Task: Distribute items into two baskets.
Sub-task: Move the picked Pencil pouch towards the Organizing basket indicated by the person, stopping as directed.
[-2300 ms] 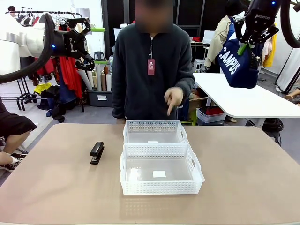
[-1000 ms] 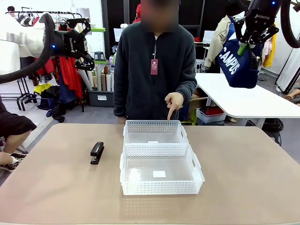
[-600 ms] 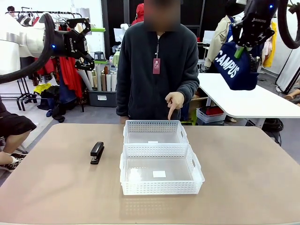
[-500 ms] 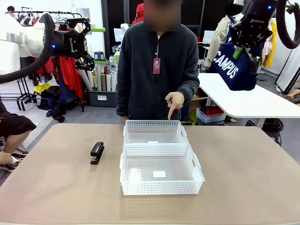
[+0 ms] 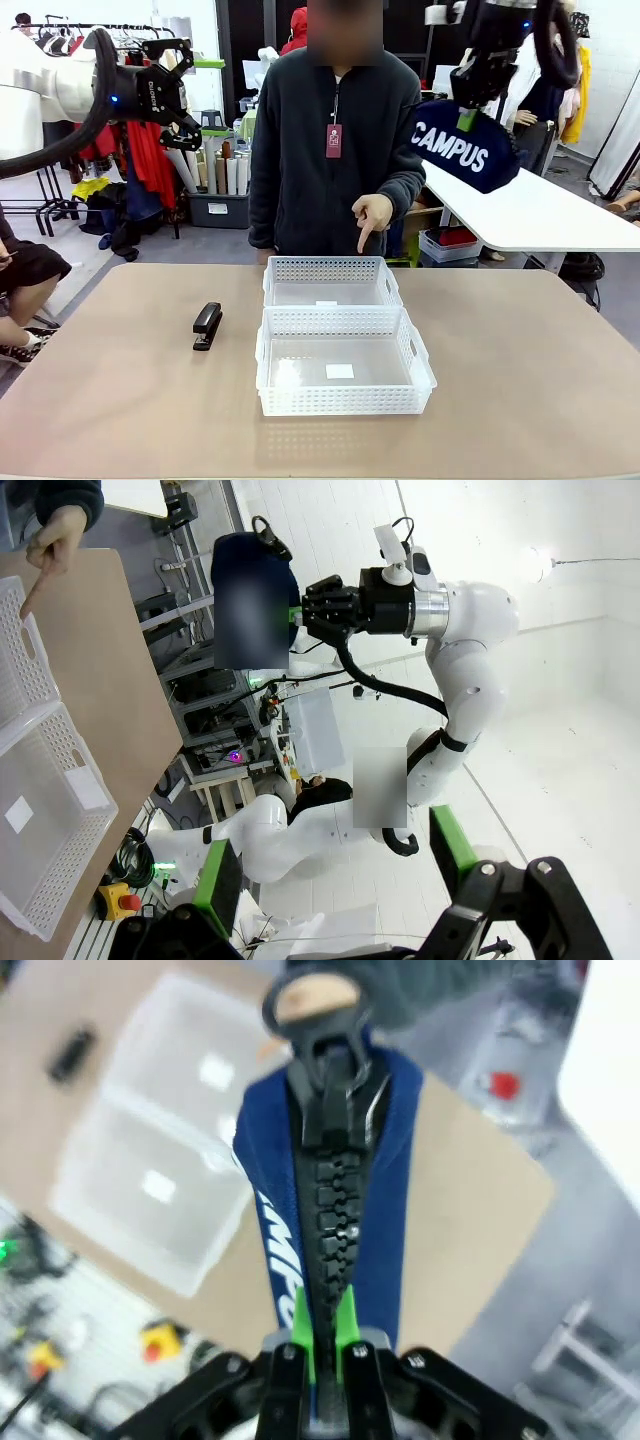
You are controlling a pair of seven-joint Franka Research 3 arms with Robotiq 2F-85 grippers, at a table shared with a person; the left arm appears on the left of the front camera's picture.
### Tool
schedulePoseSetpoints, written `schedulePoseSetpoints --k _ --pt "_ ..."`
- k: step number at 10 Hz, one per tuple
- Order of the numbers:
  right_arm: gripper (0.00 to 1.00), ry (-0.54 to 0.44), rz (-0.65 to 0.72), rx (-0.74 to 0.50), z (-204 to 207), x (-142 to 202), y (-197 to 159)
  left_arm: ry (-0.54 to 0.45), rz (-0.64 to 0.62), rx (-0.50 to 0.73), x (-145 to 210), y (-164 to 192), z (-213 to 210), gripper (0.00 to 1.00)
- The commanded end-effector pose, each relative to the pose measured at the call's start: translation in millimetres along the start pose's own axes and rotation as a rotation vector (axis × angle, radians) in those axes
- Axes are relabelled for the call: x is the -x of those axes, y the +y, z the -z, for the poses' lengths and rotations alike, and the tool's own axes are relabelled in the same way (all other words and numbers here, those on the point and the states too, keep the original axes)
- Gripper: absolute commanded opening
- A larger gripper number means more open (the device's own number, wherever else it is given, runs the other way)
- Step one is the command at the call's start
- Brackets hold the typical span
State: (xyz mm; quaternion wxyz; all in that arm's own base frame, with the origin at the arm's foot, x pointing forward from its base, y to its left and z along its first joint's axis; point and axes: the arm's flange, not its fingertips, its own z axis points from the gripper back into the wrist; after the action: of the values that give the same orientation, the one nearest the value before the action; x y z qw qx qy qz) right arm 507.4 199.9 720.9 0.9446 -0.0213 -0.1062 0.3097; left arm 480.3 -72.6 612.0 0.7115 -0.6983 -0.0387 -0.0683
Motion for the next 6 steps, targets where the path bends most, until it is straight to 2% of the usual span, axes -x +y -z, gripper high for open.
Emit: schedulePoseSetpoints --k 1,3,6 --pt "0.00 -0.011 -0.272 0.087 -4 -29 4 -0.001 0.005 0.001 0 -1 -1 1.00" --pt "0.00 -0.016 -0.498 0.084 8 -54 22 -0.001 0.005 0.001 0 -1 -1 1.00" --pt "0.00 -0.051 -0.672 0.079 30 -77 44 -0.001 0.005 0.001 0 -1 -1 1.00"
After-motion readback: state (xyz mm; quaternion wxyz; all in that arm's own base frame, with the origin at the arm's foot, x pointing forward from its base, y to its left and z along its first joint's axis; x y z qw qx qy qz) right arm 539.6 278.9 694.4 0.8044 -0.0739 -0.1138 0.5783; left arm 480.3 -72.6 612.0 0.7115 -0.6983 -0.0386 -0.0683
